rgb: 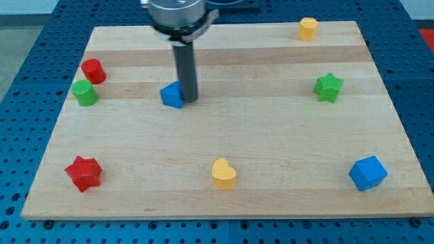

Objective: Place your arm at the top right corner

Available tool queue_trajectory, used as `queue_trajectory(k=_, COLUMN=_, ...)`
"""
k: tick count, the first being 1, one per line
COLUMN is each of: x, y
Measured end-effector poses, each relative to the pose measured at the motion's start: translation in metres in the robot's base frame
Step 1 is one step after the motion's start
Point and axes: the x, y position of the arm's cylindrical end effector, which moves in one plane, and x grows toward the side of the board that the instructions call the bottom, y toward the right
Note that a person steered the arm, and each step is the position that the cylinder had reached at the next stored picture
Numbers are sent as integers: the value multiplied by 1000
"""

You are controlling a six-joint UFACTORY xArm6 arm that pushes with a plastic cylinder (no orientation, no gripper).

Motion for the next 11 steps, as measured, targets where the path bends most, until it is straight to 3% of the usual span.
queue_trajectory(k=3, x=-1, y=-109)
queue_trajectory(k=4, x=-13, y=-44)
queue_trajectory(k=7, x=-105, y=258)
queue_trajectory(k=8, x=-147, y=313)
queue_trajectory(k=9, x=-217, y=313)
queue_trajectory(k=11, x=-218, y=324)
